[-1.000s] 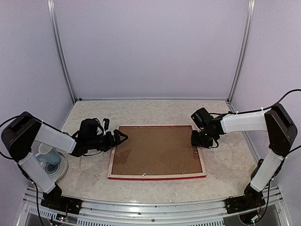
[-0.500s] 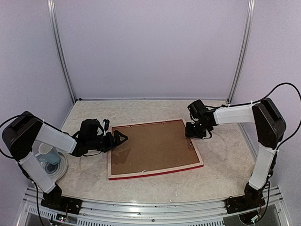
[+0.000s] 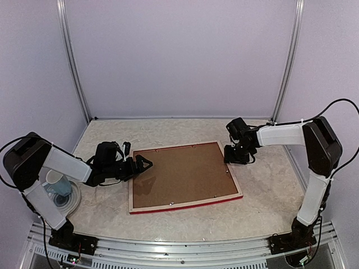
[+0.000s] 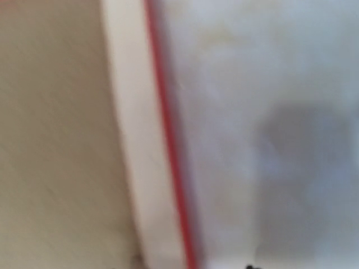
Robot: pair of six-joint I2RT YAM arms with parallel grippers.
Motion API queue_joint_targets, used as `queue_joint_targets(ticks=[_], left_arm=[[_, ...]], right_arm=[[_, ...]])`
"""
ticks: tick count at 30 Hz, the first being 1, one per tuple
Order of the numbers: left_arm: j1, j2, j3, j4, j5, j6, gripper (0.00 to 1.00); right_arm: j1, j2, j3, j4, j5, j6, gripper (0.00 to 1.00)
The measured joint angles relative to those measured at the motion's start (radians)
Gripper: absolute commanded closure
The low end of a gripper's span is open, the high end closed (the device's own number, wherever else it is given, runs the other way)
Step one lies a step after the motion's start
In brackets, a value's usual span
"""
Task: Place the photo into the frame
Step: Adjust the photo frame at the center of the board, then press the fastener onto the backboard.
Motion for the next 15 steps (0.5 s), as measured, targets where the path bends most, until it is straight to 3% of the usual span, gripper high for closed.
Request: queue_joint_targets(ticks=[15], left_arm=[[0.001,0.000,0.000,0.001,0.003,-0.003,0.01]], right_arm=[[0.032,-0.058,-0.111,-0.024,0.040,0.027,0.53]])
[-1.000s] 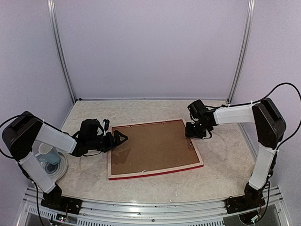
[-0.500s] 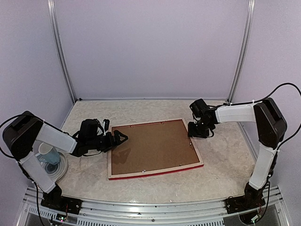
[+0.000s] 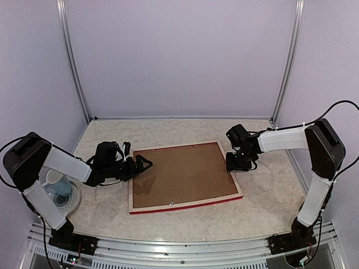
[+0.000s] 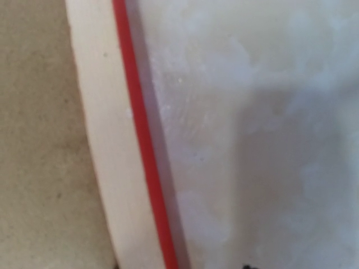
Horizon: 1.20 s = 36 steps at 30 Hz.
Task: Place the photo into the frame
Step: Press the fastener onto the backboard.
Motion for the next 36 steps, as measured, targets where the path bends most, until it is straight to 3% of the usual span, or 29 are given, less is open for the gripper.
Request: queue_joint_targets(ticks=[18,27,36], left_arm=[[0.000,0.014,0.000,0.027,0.008,-0.002,0.01],[0.000,0.014,0.000,0.027,0.008,-0.003,0.01],[0.000,0.014,0.001,0.027,0.008,-0.003,0.01]], right_arm=[[0.022,0.006,0.007,0.007,-0.003,0.002,0.54],[0.037,0.019,0.020,0.000,0.008,-0.001,0.61],[0.041,0.016,0.021,-0.031,0.087,0.003,0.61]])
